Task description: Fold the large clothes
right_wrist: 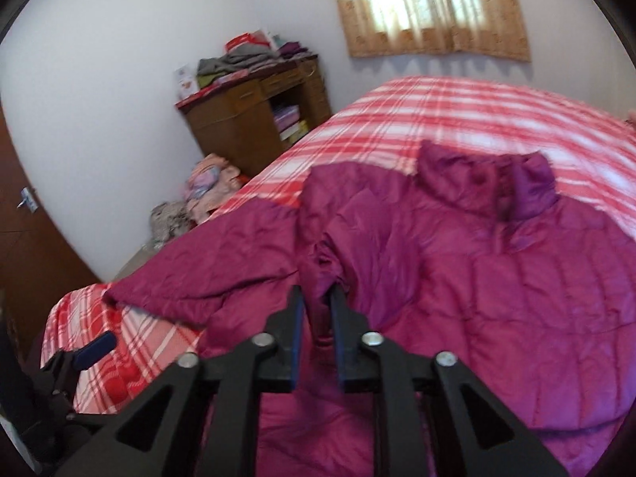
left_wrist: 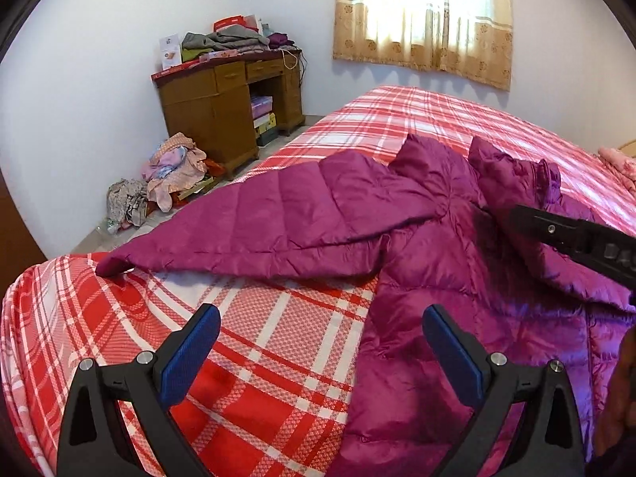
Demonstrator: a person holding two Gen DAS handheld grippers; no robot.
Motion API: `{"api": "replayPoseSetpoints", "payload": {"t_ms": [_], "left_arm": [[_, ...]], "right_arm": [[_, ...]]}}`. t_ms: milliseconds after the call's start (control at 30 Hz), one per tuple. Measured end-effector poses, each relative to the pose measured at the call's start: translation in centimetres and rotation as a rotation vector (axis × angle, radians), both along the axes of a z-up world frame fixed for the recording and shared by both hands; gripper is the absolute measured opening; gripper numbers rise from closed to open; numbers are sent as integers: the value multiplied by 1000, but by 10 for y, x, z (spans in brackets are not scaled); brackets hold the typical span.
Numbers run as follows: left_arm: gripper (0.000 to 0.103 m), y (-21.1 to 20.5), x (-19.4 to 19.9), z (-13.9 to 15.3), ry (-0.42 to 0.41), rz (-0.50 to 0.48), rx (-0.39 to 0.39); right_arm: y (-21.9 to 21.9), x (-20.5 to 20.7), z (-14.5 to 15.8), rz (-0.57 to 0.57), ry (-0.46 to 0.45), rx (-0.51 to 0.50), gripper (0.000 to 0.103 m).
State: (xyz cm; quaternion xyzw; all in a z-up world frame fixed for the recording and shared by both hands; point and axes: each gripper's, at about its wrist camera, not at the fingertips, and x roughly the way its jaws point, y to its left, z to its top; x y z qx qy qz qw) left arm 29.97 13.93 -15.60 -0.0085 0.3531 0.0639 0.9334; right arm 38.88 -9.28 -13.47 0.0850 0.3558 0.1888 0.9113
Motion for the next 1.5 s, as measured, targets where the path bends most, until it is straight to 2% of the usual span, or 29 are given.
{"api": "replayPoseSetpoints", "payload": {"t_ms": [33,67,133,233,267,400,500,633,767,867,1067,1267,1400,1500], "left_arm": [[102,-1,0,-1,2,-2,7],[102,-2,1,-2,6,-4,12],[102,-4,1,-2,10,-10,20],[102,-11,-1,7,-10,-26,33],[102,-15,0,14,-26,-37,39],[102,-42,14,44,-91,-85,75],[102,-69,38,53,-75,-117,79],[102,-105,77,38,-6,-128,77],[102,-125,98,7,73,-64,151],[102,-124,100,-15,120,-40,138],[102,-133,102,-33,133,-16,195],[102,-134,105,-35,131,-8,221],[102,-129,104,-33,130,-15,195],[102,-108,92,-22,149,-26,87]], "right_arm": [[-1,-2,2,23,15,34,42],[-4,-4,5,31,17,60,47],[-14,-14,17,26,-12,100,47],[-40,-26,34,-12,-44,101,41],[-52,-30,38,-43,-55,97,39],[-127,-40,43,-308,-66,1,38],[-176,-43,32,-468,-23,-14,38],[-204,-43,11,-550,40,-54,38],[-214,-41,-20,-557,128,-23,36],[-214,-41,-36,-545,146,-40,34],[-217,-45,-48,-530,141,-42,34],[-213,-44,-51,-534,132,-82,36],[-205,-41,-51,-518,128,-129,44],[-203,-39,-51,-515,127,-149,46]]}}
